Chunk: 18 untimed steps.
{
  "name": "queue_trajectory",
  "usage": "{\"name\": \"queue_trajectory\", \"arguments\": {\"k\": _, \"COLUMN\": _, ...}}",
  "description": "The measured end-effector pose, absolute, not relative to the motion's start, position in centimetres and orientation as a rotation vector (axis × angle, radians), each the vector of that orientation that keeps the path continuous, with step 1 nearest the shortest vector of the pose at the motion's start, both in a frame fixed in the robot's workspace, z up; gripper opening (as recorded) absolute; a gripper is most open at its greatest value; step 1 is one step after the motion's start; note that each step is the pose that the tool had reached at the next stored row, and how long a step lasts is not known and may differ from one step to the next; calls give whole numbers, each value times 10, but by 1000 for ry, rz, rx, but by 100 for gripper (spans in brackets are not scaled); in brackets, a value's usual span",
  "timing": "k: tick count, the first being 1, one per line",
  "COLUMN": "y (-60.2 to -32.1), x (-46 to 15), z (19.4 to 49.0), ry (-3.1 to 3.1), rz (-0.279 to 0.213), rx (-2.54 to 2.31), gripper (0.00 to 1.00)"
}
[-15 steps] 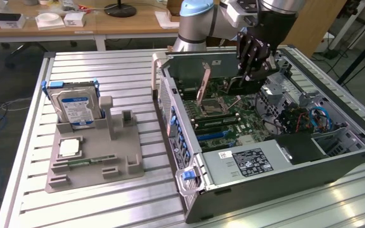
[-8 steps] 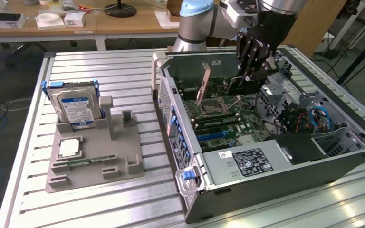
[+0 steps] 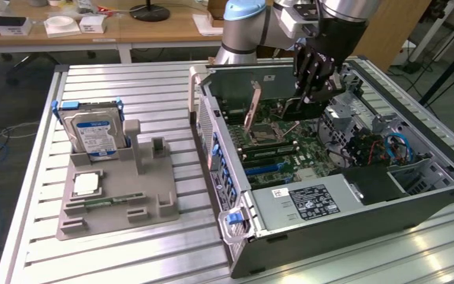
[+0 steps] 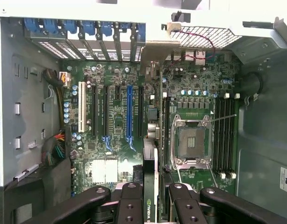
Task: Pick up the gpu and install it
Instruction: 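Insert the gpu into the slot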
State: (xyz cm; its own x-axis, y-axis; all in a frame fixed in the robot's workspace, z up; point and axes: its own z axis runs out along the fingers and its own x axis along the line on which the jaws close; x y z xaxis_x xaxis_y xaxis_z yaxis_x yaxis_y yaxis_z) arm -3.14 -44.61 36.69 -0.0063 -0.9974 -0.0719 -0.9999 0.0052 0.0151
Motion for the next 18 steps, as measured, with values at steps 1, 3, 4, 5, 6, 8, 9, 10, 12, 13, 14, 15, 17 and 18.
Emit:
{"name": "queue_trajectory", "arguments": {"k": 1, "y": -446, "x": -31, "z": 366, "ry": 2198, "rz": 95, "rx": -2185, "gripper": 26}}
{"name": "queue_trajectory", "arguments": {"k": 3, "y": -446, "x": -31, "z": 365, "ry": 2199, "rz": 95, "rx": -2185, "gripper": 26}}
{"name": "queue_trajectory", "arguments": {"k": 4, "y": -446, "x": -31, "z": 364, "ry": 2199, "rz": 95, "rx": -2184, "gripper": 26}}
{"name": "queue_trajectory", "arguments": {"k": 5, "y": -446, "x": -31, "z": 363, "ry": 2200, "rz": 95, "rx": -2184, "gripper": 26}}
{"name": "queue_trajectory", "arguments": {"k": 6, "y": -446, "x": -31, "z": 363, "ry": 2200, "rz": 95, "rx": -2184, "gripper": 26}}
{"name": "queue_trajectory", "arguments": {"k": 8, "y": -446, "x": -31, "z": 362, "ry": 2200, "rz": 95, "rx": -2184, "gripper": 26}}
{"name": "queue_trajectory", "arguments": {"k": 9, "y": -446, "x": -31, "z": 361, "ry": 2200, "rz": 95, "rx": -2183, "gripper": 26}}
{"name": "queue_trajectory", "arguments": {"k": 10, "y": -446, "x": -31, "z": 360, "ry": 2200, "rz": 95, "rx": -2183, "gripper": 26}}
{"name": "queue_trajectory", "arguments": {"k": 12, "y": -446, "x": -31, "z": 359, "ry": 2201, "rz": 95, "rx": -2183, "gripper": 26}}
{"name": "queue_trajectory", "arguments": {"k": 13, "y": -446, "x": -31, "z": 359, "ry": 2201, "rz": 95, "rx": -2183, "gripper": 26}}
{"name": "queue_trajectory", "arguments": {"k": 14, "y": -446, "x": -31, "z": 358, "ry": 2201, "rz": 95, "rx": -2183, "gripper": 26}}
{"name": "queue_trajectory", "arguments": {"k": 15, "y": -446, "x": -31, "z": 358, "ry": 2201, "rz": 95, "rx": -2183, "gripper": 26}}
{"name": "queue_trajectory", "arguments": {"k": 17, "y": -446, "x": -31, "z": 358, "ry": 2201, "rz": 95, "rx": -2182, "gripper": 26}}
{"name": "queue_trajectory", "arguments": {"k": 18, "y": -446, "x": -31, "z": 357, "ry": 2201, "rz": 95, "rx": -2182, "gripper": 26}}
